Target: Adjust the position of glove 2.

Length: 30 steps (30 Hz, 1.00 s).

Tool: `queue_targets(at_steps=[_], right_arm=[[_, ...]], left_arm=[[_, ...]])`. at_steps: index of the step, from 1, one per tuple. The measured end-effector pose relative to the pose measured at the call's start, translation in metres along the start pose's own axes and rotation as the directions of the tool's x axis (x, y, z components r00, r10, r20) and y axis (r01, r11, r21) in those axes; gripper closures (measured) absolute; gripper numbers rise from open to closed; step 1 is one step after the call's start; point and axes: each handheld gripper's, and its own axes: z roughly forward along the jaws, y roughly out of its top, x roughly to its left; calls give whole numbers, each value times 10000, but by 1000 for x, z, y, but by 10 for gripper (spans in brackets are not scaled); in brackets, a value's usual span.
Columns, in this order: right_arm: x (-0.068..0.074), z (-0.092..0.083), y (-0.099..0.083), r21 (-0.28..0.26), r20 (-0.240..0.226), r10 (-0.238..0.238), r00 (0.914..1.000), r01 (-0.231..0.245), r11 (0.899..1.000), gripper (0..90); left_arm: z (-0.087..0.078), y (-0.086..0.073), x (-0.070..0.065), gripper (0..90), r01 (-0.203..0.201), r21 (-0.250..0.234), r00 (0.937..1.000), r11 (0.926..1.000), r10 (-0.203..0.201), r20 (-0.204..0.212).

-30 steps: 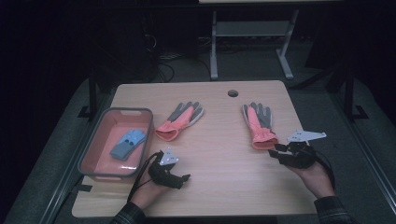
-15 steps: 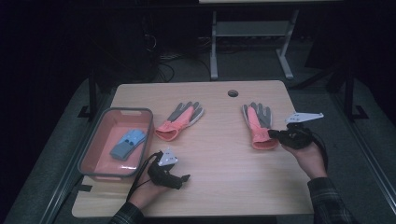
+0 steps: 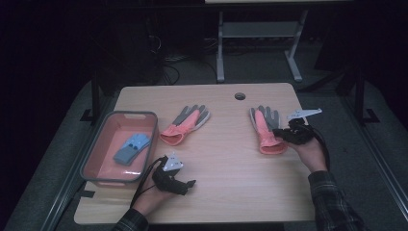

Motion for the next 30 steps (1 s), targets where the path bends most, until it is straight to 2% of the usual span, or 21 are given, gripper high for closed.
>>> queue_targets(at_steps=[5, 8, 15, 17, 25, 30], right_arm=[[0, 14, -2, 490, -23, -203, 9998, 203, 9986, 900], [3, 15, -2, 590, -194, -207, 9996, 218, 9980, 900], [18, 14, -3, 740, -675, -549, 9962, 599, 9955, 900], [24, 13, -4, 800, -801, -772, 9938, 837, 9933, 900], [46, 9, -9, 885, -1405, -1102, 9839, 1234, 9884, 900], [64, 8, -12, 924, -1742, -1517, 9730, 1695, 9812, 900]], left_arm=[[0, 0, 0, 124, -1, -1, 10000, 10000, 1, 1], [0, 0, 0, 124, -2, 2, 10000, 10000, 2, -1], [0, 0, 0, 124, -22, 4, 10000, 10000, 22, 18], [0, 0, 0, 124, -39, 8, 10000, 10000, 39, 32], [1, 0, 1, 124, -37, -22, 10000, 10000, 37, 34], [1, 1, 1, 124, -52, 1, 10000, 10000, 52, 58]])
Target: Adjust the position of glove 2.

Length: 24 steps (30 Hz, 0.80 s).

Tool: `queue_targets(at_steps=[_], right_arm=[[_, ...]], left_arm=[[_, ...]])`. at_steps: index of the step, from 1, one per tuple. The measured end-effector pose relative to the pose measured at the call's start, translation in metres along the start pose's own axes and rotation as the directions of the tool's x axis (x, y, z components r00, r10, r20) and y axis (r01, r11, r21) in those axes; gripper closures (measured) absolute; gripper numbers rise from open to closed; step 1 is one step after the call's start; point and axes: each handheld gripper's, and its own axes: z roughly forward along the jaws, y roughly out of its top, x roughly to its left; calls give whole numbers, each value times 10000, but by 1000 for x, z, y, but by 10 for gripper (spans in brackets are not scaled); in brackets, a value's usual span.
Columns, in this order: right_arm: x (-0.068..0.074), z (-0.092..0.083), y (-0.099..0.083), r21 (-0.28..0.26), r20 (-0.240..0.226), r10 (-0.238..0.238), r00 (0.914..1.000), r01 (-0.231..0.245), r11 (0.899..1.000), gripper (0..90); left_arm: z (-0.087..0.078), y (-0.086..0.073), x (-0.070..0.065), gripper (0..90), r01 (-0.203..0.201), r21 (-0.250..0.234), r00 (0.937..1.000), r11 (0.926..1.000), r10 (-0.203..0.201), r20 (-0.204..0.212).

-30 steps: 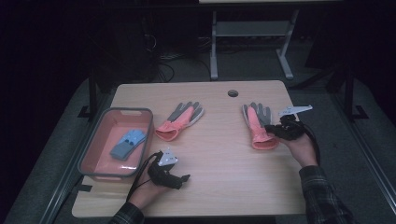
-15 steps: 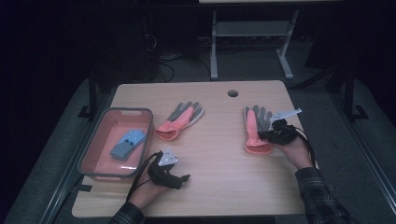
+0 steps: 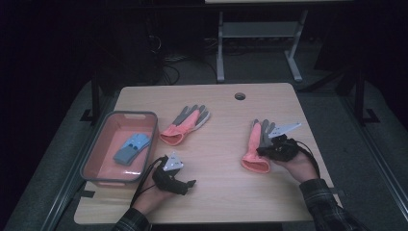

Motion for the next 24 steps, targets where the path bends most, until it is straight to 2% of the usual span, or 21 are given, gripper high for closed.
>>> queue_targets(at_steps=[8, 14, 24], right_arm=[[30, 1, -2, 108, -516, -661, 9965, 667, 9977, 900], [49, 3, -3, 93, -1039, -827, 9911, 841, 9964, 900], [84, 10, -1, 133, -1767, -1523, 9724, 1571, 9875, 900]], left_arm=[[0, 0, 0, 123, -19, 25, 10000, 10000, 19, 9], [0, 0, 0, 123, -6, 6, 10000, 10000, 6, 13], [0, 0, 1, 123, -68, 5, 10000, 10000, 68, 29]])
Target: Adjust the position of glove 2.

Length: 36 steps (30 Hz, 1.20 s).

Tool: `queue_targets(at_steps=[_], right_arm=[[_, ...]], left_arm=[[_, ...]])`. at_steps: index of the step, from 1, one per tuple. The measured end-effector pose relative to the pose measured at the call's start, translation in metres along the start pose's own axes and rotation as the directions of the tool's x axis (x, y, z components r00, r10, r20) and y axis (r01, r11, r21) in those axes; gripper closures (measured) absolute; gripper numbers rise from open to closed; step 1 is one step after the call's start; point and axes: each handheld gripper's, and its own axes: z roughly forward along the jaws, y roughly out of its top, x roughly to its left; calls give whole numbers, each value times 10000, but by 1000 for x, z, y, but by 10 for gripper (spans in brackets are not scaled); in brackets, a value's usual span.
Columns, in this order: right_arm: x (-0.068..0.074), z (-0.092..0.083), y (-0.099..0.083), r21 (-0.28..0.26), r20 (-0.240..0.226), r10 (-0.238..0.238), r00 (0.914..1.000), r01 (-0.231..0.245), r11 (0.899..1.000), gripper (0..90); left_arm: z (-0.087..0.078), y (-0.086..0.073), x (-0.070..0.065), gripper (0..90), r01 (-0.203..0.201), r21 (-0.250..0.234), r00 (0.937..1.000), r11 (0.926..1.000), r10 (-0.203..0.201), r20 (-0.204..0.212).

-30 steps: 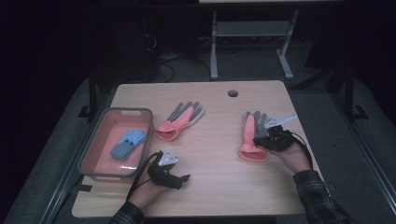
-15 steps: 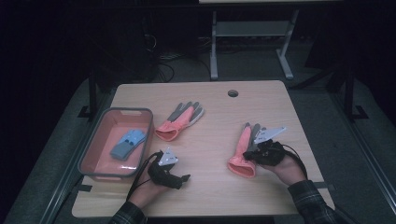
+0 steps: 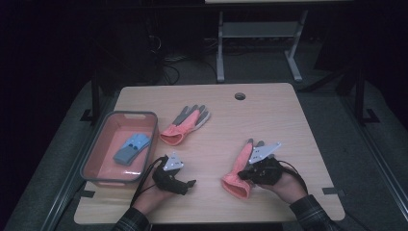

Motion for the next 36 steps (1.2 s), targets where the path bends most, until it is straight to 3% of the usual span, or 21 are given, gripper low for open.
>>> queue_targets(at_steps=[5, 7, 11, 17, 20, 26, 31, 36], right_arm=[[9, 3, 2, 24, -148, -250, 9996, 251, 9997, 900], [9, 0, 2, -182, -190, -118, 9998, 114, 9998, 900], [4, -14, -1, -723, 343, 77, 9994, -52, 9974, 786], [-6, -33, -15, -1136, 1227, 763, 9895, -623, 9916, 594], [-12, -41, -27, -1283, 1807, 1184, 9764, -960, 9871, 469], [-29, -53, -56, -1522, 2698, 2140, 9388, -1778, 9722, 283], [-40, -59, -82, -1611, 3273, 2835, 9014, -2424, 9567, 168], [-50, -58, -97, -1740, 3704, 3054, 8773, -2574, 9505, 133]], left_arm=[[0, 0, 0, 124, 17, -32, 10000, 10000, -17, 0], [0, 0, 0, 123, 14, -30, 10000, 10000, -14, 4], [0, 0, 0, 124, 11, -25, 10000, 10000, -11, 1], [0, 0, 0, 124, 17, -20, 10000, 10000, -17, 5], [0, 0, 0, 124, -4, -13, 10000, 10000, 4, 4], [0, 0, 0, 124, 2, -20, 10000, 10000, -2, 3], [0, 0, 0, 126, 40, -9, 10000, 10000, -40, 4], [0, 0, 0, 125, 45, -4, 10000, 10000, -45, 6]])
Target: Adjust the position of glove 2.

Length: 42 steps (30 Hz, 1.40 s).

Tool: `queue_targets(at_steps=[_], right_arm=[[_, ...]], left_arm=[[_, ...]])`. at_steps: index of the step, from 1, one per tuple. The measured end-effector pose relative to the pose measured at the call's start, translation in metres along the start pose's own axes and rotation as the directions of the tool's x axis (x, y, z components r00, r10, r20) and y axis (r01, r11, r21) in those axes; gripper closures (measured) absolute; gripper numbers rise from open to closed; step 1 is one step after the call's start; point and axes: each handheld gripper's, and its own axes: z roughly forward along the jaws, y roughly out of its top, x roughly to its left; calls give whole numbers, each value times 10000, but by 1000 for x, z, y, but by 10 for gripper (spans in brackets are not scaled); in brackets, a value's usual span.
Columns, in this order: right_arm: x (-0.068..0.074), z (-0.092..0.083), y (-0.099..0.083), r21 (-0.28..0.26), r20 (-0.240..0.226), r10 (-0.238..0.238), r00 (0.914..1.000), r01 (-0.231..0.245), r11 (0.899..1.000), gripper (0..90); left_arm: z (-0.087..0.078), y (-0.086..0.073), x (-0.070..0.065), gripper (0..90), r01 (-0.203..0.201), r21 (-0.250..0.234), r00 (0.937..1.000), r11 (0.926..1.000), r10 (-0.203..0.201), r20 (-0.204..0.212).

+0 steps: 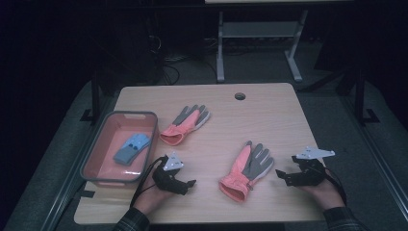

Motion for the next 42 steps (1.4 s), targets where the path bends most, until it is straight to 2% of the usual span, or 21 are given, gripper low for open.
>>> queue_targets(at_steps=[3, 10, 12, 17, 21, 24, 31, 34, 38, 39, 42], right_arm=[[-6, 5, -5, 112, 128, 353, 9993, -354, 9993, 105], [-10, 14, -13, 340, 387, 199, 9991, -213, 9992, 91], [-10, 16, -14, 421, 435, 158, 9989, -176, 9990, 81], [-9, 17, -15, 250, 452, 171, 9988, -182, 9995, 79], [-9, 17, -15, 248, 447, 174, 9988, -185, 9995, 79], [-9, 17, -15, 251, 448, 178, 9988, -189, 9995, 79], [-9, 17, -15, 251, 448, 173, 9988, -184, 9995, 79], [-9, 17, -15, 257, 446, 150, 9989, -162, 9995, 79], [-9, 17, -15, 255, 445, 151, 9989, -163, 9995, 79], [-9, 17, -15, 257, 445, 154, 9989, -166, 9995, 79], [-9, 17, -15, 256, 444, 149, 9989, -161, 9995, 79]], left_arm=[[0, 0, 0, 125, 29, -28, 10000, 10000, -29, 1], [1, 0, -1, 123, 137, -83, 9999, 9999, -138, -33], [1, 1, -1, 124, 107, 31, 9999, 9999, -107, -75], [1, 6, -2, 135, 132, 294, 9999, 9995, -131, -23], [2, 13, -2, 147, 254, 419, 9997, 9988, -256, 43], [1, 21, -1, 220, 340, 293, 9994, 9990, -341, 42], [0, 41, 3, 463, 796, 295, 9968, 9964, -795, -65], [-1, 51, 6, 609, 1072, 239, 9942, 9939, -1070, -107], [-3, 68, 13, 860, 1176, 211, 9926, 9928, -1169, -314], [-4, 72, 16, 895, 1206, 160, 9919, 9926, -1198, -432], [-4, 85, 23, 896, 1309, 64, 9886, 9914, -1300, -765]])
